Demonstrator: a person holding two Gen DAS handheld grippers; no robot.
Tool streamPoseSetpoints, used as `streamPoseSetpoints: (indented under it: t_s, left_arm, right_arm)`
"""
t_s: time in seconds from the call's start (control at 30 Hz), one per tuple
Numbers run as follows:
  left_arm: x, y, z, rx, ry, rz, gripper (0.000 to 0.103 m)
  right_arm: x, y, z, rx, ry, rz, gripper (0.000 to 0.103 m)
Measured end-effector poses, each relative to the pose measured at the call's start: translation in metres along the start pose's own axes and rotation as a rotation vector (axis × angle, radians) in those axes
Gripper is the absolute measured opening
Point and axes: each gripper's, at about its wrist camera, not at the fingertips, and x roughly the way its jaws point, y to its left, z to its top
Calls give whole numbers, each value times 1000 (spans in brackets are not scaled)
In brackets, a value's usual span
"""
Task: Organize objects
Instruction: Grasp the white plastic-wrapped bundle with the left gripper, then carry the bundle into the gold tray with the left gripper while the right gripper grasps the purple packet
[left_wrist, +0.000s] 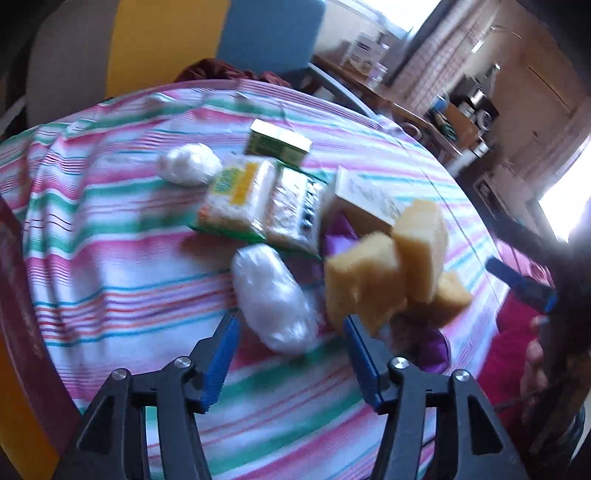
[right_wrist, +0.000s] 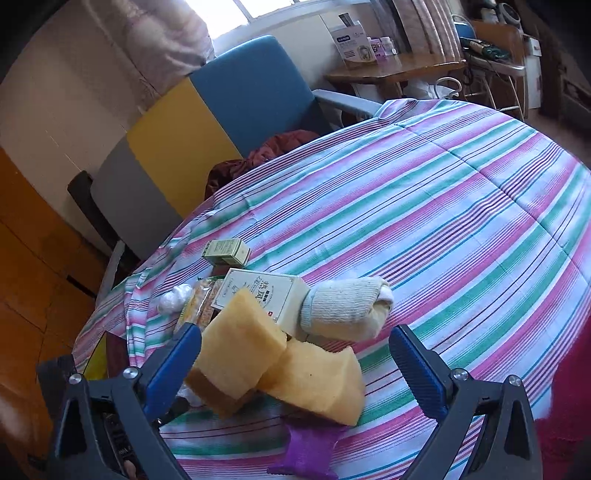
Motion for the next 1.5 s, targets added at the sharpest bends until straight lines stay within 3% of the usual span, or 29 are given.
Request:
streamPoseSetpoints:
  t_s: [0.17, 0.27, 0.3, 0.37, 0.4, 0.5, 0.57, 0.63, 0.83, 0.93, 1.0, 1.2, 1.3, 1.33, 1.5]
  left_arm:
    - [19, 5, 15, -39, 29, 85, 57]
    - [35, -1, 17, -37, 63, 87, 57]
    - [38, -3, 17, -34, 69, 90, 54]
    - [42, -6, 13, -16, 62, 88, 37]
    - [41, -7, 11, 4, 58, 99, 35]
    - [31, -5, 3, 22, 36, 87, 34]
    - [20, -2, -4, 27, 18, 93, 33]
    - [5, -5, -12, 47, -10, 87, 33]
    - [-40, -23, -34, 144, -94, 104, 33]
    - [-57, -26, -44, 168, -129, 112, 33]
    - [-66, -24, -50, 160, -141, 107, 33]
    - [-84, -23, -65, 141, -157, 83, 33]
    - [-95, -19, -72, 130, -172, 79, 34]
    - [-101, -14, -76, 111, -181, 76, 34]
    - [-139, 26, -90, -2, -240, 115, 34]
  right_arm:
    - [-3, 2, 0, -8, -13, 13, 103]
    - [-3, 4, 0, -13, -13, 17, 103]
    - [-3, 4, 0, -16, -13, 16, 103]
    - [-4, 4, 1, -23, -16, 12, 102]
    - [-4, 4, 1, -25, -17, 9, 101]
    - [0, 3, 1, -24, 2, 3, 88]
    - [3, 2, -1, -23, 19, -7, 71]
    - [6, 0, -2, -21, 38, -24, 65]
    - [12, 1, -18, -26, 172, -8, 65]
    - [21, 9, -39, -83, 291, -11, 80]
    - [28, 8, -52, -83, 340, -42, 81]
    - [46, -10, -66, 3, 372, -137, 82]
    - [50, -5, -71, -63, 360, -189, 69]
    - [50, 0, -72, -99, 358, -180, 47]
    - [52, 18, -85, -228, 355, -172, 47]
